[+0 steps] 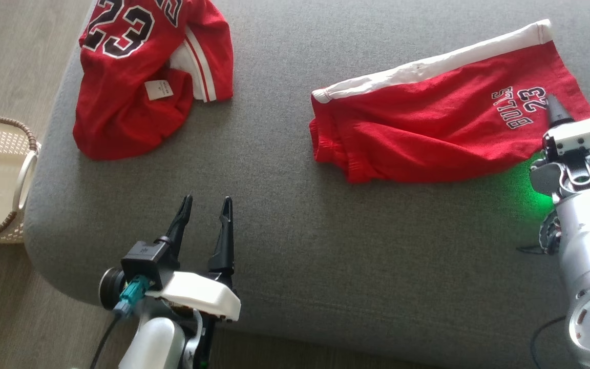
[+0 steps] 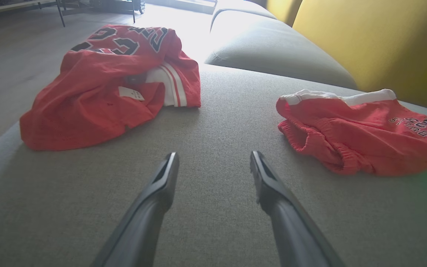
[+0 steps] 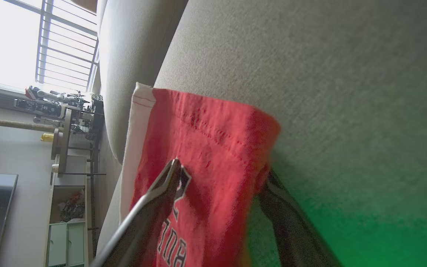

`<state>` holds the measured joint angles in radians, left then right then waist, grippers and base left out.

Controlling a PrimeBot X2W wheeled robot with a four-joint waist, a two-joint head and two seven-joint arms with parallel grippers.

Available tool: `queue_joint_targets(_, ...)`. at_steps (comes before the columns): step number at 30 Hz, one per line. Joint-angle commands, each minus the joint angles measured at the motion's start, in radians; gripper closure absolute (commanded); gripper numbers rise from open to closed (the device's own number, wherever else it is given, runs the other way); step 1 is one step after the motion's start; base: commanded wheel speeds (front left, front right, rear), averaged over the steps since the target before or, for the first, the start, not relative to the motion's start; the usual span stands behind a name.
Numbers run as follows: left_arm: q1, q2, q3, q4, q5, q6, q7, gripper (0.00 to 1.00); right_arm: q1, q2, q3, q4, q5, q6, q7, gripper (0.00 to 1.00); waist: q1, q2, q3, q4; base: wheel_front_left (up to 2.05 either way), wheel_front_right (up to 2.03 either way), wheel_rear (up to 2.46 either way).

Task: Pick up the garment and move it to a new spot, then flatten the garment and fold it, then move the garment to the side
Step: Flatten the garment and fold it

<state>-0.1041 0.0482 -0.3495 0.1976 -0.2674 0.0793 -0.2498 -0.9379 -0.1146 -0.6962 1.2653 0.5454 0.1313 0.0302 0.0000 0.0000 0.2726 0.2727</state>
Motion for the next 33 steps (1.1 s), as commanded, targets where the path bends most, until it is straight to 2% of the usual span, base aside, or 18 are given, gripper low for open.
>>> queue_joint_targets(1, -0.025, 0.002, 0.021, -0.03, -0.011, 0.005, -0.012, 0.0, -0.018, 0.064, 0.025, 0.025, 0.009, -0.001, 0.048, 0.0, 0.0, 0.0, 0.006, 0.002, 0.0, 0.0, 0.0)
queue_joint_targets(7, -0.037, 0.002, 0.01, -0.032, -0.017, 0.007, -0.012, 0.0, -0.036, 0.064, 0.067, 0.025, 0.02, -0.001, 0.053, 0.0, 0.0, 0.0, 0.026, 0.006, 0.0, 0.0, 0.0)
queue_joint_targets(8, -0.039, 0.002, 0.008, -0.032, -0.018, 0.008, -0.012, 0.0, -0.034, 0.064, 0.072, 0.025, 0.016, -0.001, 0.049, 0.21, 0.0, 0.0, 0.028, 0.007, 0.0, 0.0, 0.0)
queue_joint_targets(9, -0.039, 0.002, 0.008, -0.032, -0.018, 0.008, -0.012, 0.0, -0.034, 0.064, 0.072, 0.025, 0.016, -0.001, 0.049, 0.21, 0.0, 0.0, 0.028, 0.007, 0.0, 0.0, 0.0)
queue_joint_targets(11, -0.043, 0.002, 0.005, -0.029, -0.021, 0.01, -0.012, 0.0, -0.029, 0.064, 0.078, 0.025, 0.002, -0.001, 0.029, 1.0, 0.0, 0.0, 0.031, 0.01, 0.0, 0.0, 0.0)
queue_joint_targets(21, -0.033, 0.002, 0.013, -0.017, -0.013, 0.009, -0.012, 0.0, -0.013, 0.063, 0.072, 0.025, -0.028, -0.001, -0.073, 1.0, 0.0, 0.0, -0.007, -0.008, 0.0, 0.0, 0.0)
queue_joint_targets(26, -0.021, 0.002, 0.021, -0.014, -0.008, 0.005, -0.012, 0.0, -0.003, 0.035, 0.057, 0.021, -0.035, -0.001, -0.155, 1.0, 0.0, 0.0, -0.036, -0.021, 0.0, 0.0, 0.0)
queue_joint_targets(33, 0.011, 0.002, 0.034, -0.009, -0.004, 0.0, -0.012, 0.0, 0.068, -0.004, -0.043, 0.024, -0.028, -0.001, -0.259, 1.0, 0.0, 0.0, -0.09, -0.046, 0.0, 0.0, 0.0)
